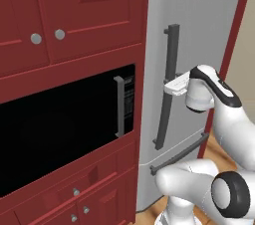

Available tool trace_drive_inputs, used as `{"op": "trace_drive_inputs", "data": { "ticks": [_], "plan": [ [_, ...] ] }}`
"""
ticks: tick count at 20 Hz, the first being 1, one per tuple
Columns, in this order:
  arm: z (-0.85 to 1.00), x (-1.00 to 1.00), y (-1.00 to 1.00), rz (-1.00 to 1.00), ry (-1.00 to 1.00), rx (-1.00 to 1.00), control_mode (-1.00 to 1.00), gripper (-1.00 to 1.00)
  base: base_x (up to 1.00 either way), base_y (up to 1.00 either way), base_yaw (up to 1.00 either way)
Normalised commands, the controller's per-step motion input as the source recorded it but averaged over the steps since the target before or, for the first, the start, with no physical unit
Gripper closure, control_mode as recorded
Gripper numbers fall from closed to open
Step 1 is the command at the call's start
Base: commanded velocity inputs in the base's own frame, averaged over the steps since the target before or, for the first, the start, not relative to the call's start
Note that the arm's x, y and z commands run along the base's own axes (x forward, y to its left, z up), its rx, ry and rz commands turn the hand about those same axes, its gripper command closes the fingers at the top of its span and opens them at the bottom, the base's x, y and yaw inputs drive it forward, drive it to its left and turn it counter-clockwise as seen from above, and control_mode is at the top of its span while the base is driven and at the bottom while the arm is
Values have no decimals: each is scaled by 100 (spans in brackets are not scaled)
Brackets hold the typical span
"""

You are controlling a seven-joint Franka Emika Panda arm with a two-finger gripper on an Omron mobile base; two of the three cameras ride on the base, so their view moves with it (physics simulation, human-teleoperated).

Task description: Open the fridge, grab two sodas, and place both sodas inside the bowl with ice on the dining counter.

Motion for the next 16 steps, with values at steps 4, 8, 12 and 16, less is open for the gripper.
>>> {"op": "trace_drive_inputs", "data": {
  "ticks": [4,8,12,16],
  "plan": [
    [0,18,18,-4,0,0,-100,100,0,0,0],
    [0,12,7,0,0,0,-100,100,0,0,0],
    [-3,1,4,0,2,-3,-100,100,0,0,0],
    [-1,-1,-6,-4,0,0,-100,100,0,0,0]
  ]
}}
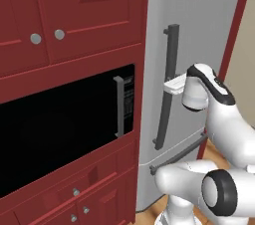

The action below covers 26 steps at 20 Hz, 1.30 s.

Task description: Open the fridge, grab two sodas, and place both sodas inside the bowl with ice on the dining counter.

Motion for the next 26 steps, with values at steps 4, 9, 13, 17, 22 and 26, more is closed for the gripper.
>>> {"op": "trace_drive_inputs", "data": {
  "ticks": [4,9,13,17,22,26],
  "plan": [
    [0,-11,-42,-19,5,0,-100,100,0,0,0],
    [0,-12,-56,-23,9,0,-100,100,0,0,0],
    [0,-5,-62,-24,13,0,-100,100,0,0,0],
    [0,-1,-92,-19,15,0,-100,100,0,0,0],
    [0,-11,-100,-14,10,2,-100,100,0,0,0],
    [-2,-19,-100,-17,4,4,-100,100,0,0,0]
  ]
}}
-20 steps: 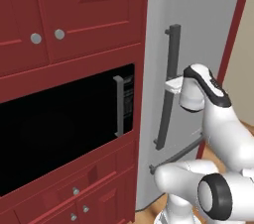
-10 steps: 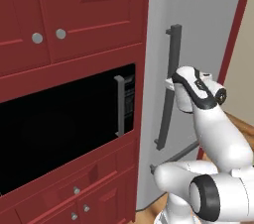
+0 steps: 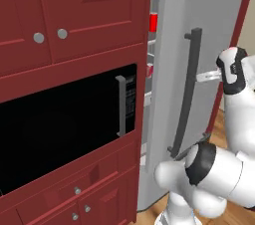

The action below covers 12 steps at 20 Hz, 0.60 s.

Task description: Open the fridge, grab two sodas, and place both sodas inside the bowl with ice on the dining counter.

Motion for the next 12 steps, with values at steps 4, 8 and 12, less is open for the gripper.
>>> {"op": "trace_drive_inputs", "data": {
  "ticks": [4,8,12],
  "plan": [
    [0,-17,-100,-24,1,5,-100,100,0,0,0],
    [-15,-54,-88,-26,-3,7,-100,-100,0,0,0],
    [-5,-100,2,-17,-30,1,-100,-100,0,0,0]
  ]
}}
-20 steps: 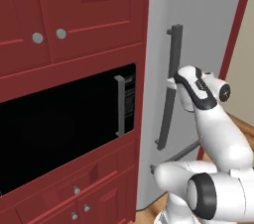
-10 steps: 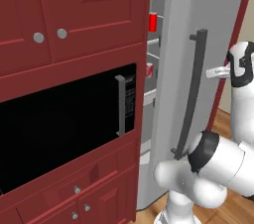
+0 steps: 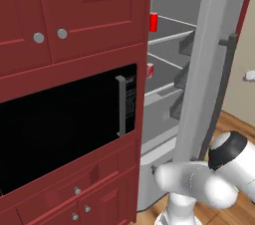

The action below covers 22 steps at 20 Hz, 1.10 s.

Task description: Open the fridge, grab two sodas, and place both sodas inside the bowl with ice on the dining counter.

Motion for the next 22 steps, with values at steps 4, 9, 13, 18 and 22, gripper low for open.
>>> {"op": "trace_drive_inputs", "data": {
  "ticks": [4,9,13,18,22],
  "plan": [
    [42,-100,37,-12,-36,-6,-100,-100,0,0,0],
    [48,-99,78,-4,-32,-21,-100,-100,0,0,0],
    [27,-83,99,-2,-29,-28,-100,-100,0,0,0],
    [32,-41,100,-7,-25,-32,-100,-100,0,0,0],
    [25,4,96,-12,-8,-34,-100,-100,0,0,0]
  ]
}}
